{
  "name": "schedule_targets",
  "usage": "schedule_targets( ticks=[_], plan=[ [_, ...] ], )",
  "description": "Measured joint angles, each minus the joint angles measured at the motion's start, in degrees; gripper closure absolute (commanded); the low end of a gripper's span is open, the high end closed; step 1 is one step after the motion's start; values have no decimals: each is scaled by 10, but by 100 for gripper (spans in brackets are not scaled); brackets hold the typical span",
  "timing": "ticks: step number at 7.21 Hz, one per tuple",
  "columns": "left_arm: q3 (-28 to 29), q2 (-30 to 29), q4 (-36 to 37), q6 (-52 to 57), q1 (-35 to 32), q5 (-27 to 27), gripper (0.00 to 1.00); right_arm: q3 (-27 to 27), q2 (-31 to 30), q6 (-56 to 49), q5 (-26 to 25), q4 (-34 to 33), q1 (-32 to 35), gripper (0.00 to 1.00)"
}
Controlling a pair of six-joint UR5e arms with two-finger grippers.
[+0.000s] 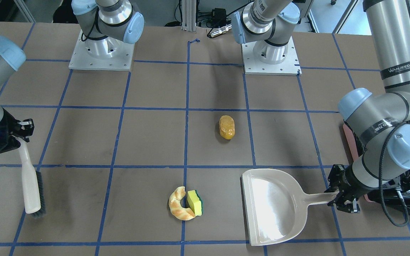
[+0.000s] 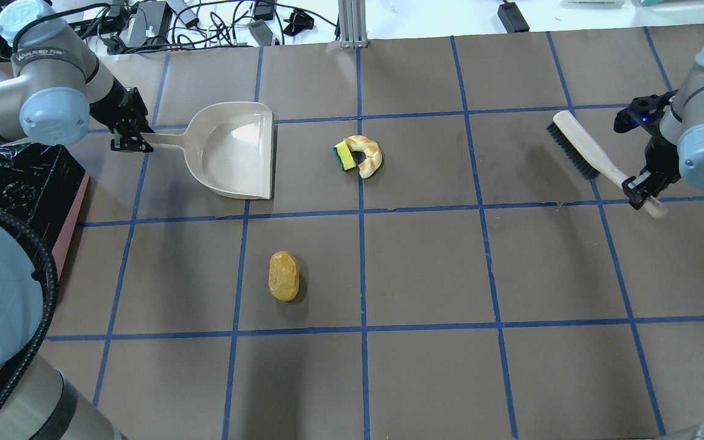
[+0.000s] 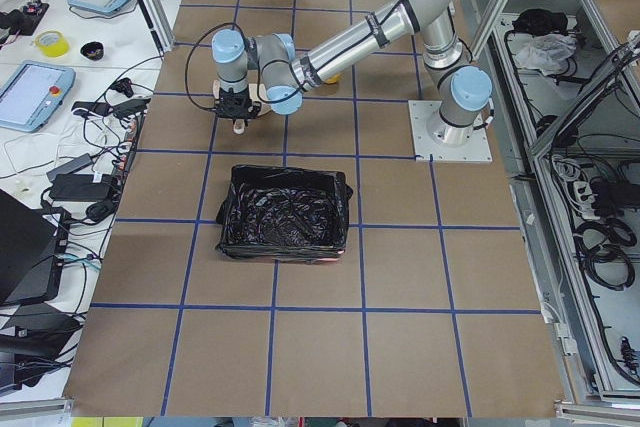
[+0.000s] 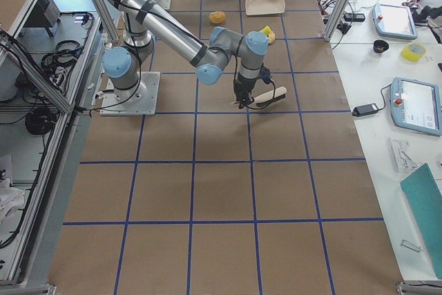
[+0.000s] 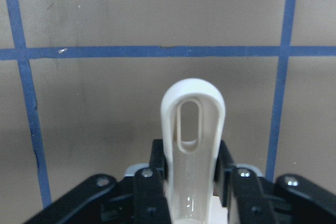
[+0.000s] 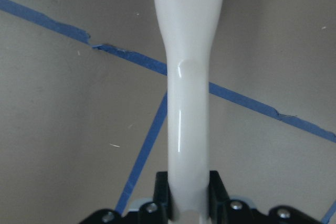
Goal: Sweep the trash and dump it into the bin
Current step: 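Lift the dustpan with the left gripper while the right gripper lifts the brush, then move the brush with the right gripper toward the bread roll and sponge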
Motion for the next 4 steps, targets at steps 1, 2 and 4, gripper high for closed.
schedule_targets(
  ticks=[1,2,4],
  plan=[
    [5,5,14,9,-18,22,100,-1,-11,41,1,22,18,98],
    [6,3,31,5,-42,42,100,-1,-20,87,1,42,42,100],
    [6,-5,36,-35,-80,58,100,-1,-34,168,3,87,84,100]
  ],
)
